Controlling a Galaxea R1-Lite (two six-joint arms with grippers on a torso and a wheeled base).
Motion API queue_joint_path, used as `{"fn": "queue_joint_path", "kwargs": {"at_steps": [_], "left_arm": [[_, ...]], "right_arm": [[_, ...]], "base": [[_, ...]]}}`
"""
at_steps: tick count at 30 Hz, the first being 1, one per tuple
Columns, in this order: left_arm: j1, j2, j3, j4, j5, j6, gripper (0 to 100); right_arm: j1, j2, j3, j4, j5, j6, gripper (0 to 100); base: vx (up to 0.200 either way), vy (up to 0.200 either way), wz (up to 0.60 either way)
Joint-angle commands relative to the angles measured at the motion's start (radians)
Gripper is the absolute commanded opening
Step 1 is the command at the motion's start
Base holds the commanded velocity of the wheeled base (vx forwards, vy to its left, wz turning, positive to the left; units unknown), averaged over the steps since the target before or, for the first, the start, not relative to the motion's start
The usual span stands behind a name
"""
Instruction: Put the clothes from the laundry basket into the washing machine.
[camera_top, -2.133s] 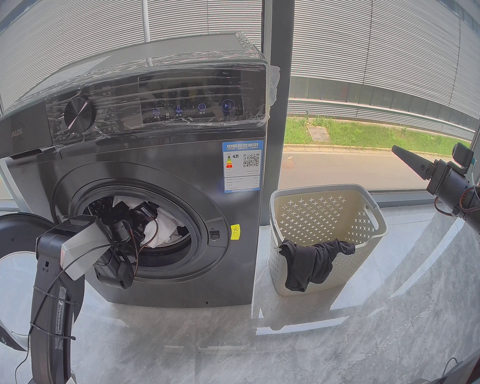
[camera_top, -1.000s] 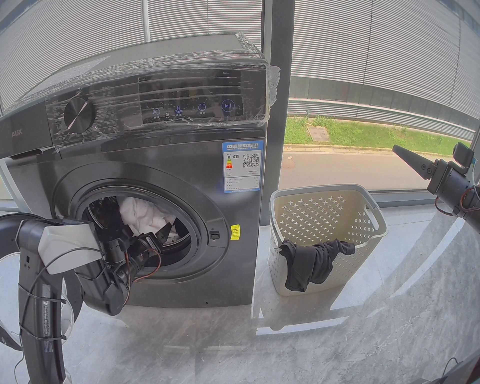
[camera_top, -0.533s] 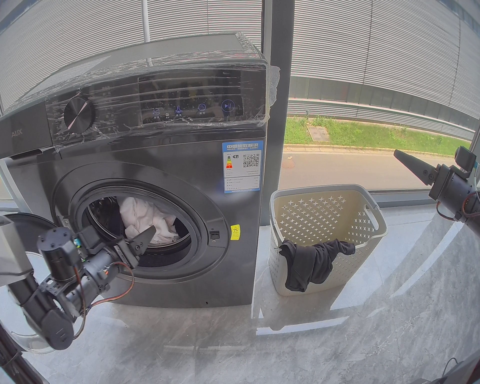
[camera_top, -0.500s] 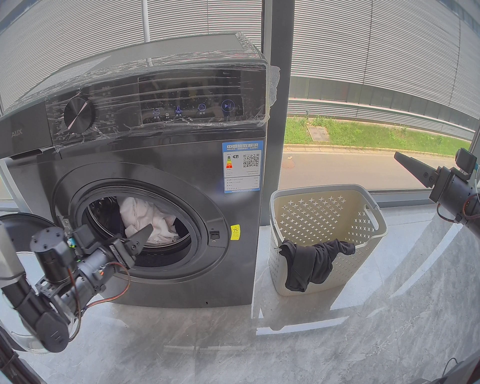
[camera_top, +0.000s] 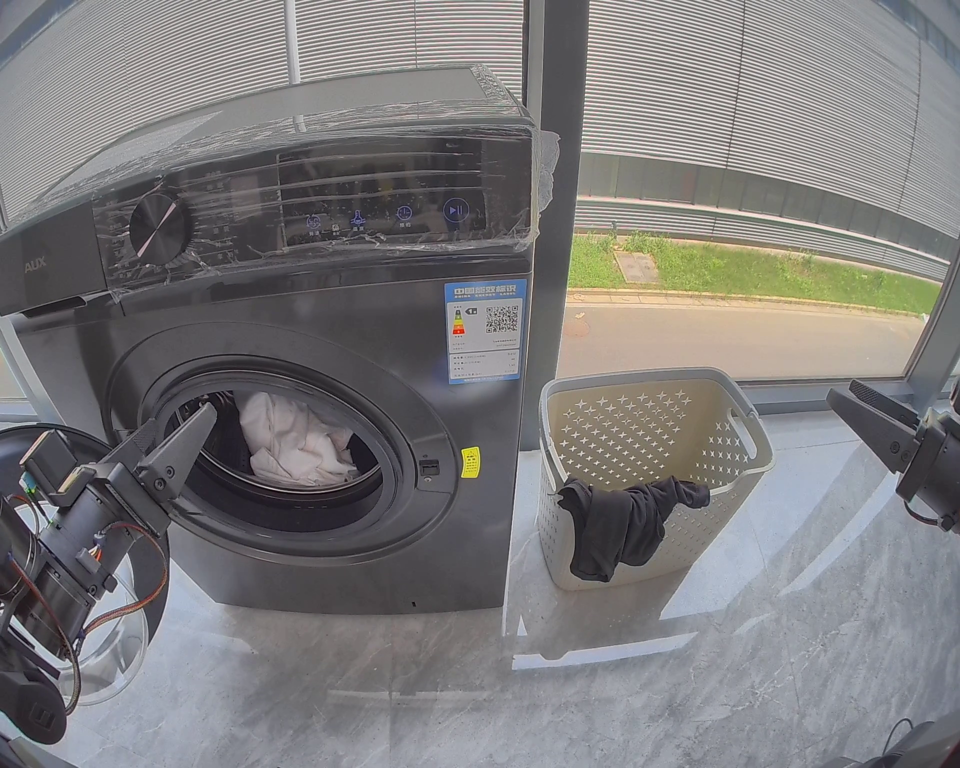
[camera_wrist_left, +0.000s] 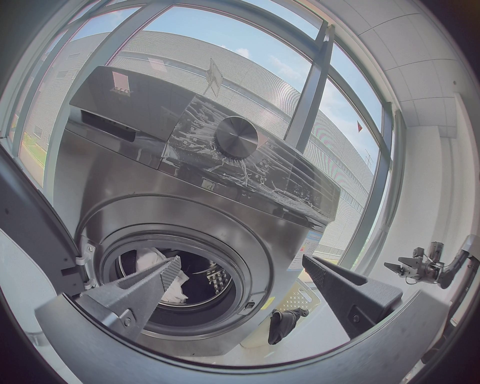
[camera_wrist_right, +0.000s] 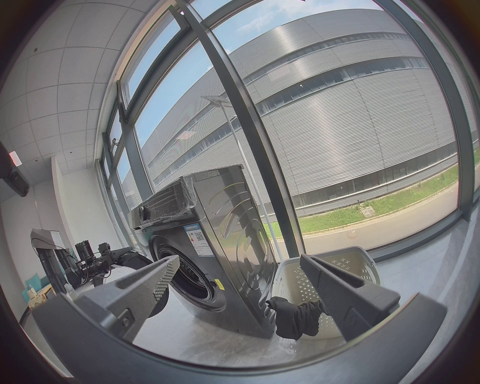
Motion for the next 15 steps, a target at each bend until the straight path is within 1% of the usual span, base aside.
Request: {"fn": "queue_joint_path", "kwargs": {"at_steps": [1,6,11,14,15], "left_arm": [[0.011,-0.028,0.013,-0.001,-0.002,-0.001,100],[0.023,-0.028,0.019,-0.001,-0.002,-0.004,100],[0.024,-0.028,0.042,-0.007,-0.008,-0.005,100],[0.038,-0.027,0.050,-0.009,-0.012,-0.033,100],[0.038,-0.027,0.050,-0.009,-0.014,-0.034,100]], "right_arm": [[-0.002,-0.034,0.009,0.000,0.000,-0.002,100],[-0.002,-0.034,0.007,0.000,0.002,0.000,100],[-0.002,-0.033,0.009,0.000,0.002,0.000,100],[-0.002,-0.028,0.006,0.000,0.002,0.000,100],[-0.002,-0.028,0.007,0.000,0.002,0.000,100]], "base": [[-0.200,0.000,0.00],[-0.200,0.000,0.00],[0.000,0.000,0.00],[0.000,0.000,0.00],[0.000,0.000,0.00]]}}
